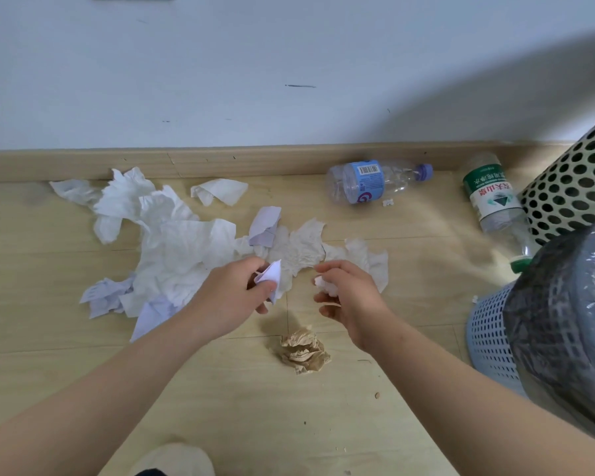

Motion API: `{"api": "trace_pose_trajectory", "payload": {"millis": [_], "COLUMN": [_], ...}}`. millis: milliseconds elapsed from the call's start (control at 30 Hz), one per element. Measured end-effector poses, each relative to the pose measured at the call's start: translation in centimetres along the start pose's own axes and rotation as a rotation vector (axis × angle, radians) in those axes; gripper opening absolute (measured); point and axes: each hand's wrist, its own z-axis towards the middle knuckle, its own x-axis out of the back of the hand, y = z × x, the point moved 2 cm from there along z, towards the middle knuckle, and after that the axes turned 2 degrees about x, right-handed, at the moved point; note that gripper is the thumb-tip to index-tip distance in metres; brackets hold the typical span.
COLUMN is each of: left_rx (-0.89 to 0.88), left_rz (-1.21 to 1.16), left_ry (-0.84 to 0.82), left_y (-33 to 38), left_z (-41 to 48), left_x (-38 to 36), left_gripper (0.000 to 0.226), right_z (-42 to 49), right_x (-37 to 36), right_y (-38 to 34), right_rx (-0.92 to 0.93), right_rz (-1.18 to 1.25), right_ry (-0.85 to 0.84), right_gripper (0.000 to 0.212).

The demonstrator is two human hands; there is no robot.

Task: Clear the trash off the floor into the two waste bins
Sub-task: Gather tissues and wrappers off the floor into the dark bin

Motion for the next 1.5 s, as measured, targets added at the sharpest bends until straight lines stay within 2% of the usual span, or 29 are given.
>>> {"api": "trace_pose_trajectory", "payload": {"millis": [100,233,367,500,633,733,800,867,967,1033,1100,1200,1300,1500], "left_rx": [0.01,0.015,0.045,0.05,0.084,0.113,0.138,0.152,0.202,0.273,0.333,0.313,0.178,0.13], "left_rz": [-0.109,-0.142,-0.162,-0.167,-0.277,-0.325,-0.346,-0.277,0.08,0.314,0.403,0.35,0.305,0.038], "left_ry": [0.011,0.019,0.038,0.059,0.092,0.09,0.151,0.28,0.469,0.479,0.446,0.436,0.44,0.362], "left_y": [0.4,-0.1,-0.9,-1.6,-2.4,-3.4,-4.5,-6.0,-9.4,-11.6,-12.7,-13.3,-13.3,-10.2], "left_z": [-0.6,-0.7,-0.7,-1.1,-1.7,-2.3,-2.6,-3.0,-3.3,-3.2,-3.3,-3.2,-2.7,-1.7], "left_x": [-1.1,-2.0,-1.8,-1.4,-1.0,-0.5,0.3,1.4,2.5,2.4,1.8,1.4,1.4,2.2], "left_gripper": [0.012,0.01,0.011,0.016,0.021,0.022,0.021,0.019,0.014,0.029,0.045,0.048,0.038,0.025], "right_z": [0.0,-0.2,-0.2,-0.4,-0.4,-0.3,-0.1,0.0,0.3,0.5,0.7,0.8,0.9,1.1], "right_x": [-1.6,-2.5,-2.7,-3.5,-4.9,-6.3,-6.8,-7.0,-7.4,-7.8,-8.3,-8.9,-9.0,-7.9], "right_y": [0.3,1.1,2.0,2.3,2.5,2.9,3.3,3.7,4.2,4.5,4.8,5.2,5.4,5.2], "right_rx": [-0.094,-0.082,-0.067,-0.095,-0.105,-0.109,-0.11,-0.116,-0.12,-0.119,-0.128,-0.148,-0.165,-0.252], "right_rz": [0.122,0.072,0.045,0.06,0.023,-0.029,-0.064,-0.098,-0.117,-0.117,-0.12,-0.128,-0.134,-0.117], "right_ry": [-0.073,-0.179,-0.135,-0.183,-0.228,-0.193,-0.133,-0.081,-0.058,-0.049,-0.042,-0.039,-0.03,0.024], "right_gripper": [0.006,0.01,0.012,0.013,0.011,0.015,0.018,0.02,0.021,0.021,0.019,0.019,0.021,0.024]}}
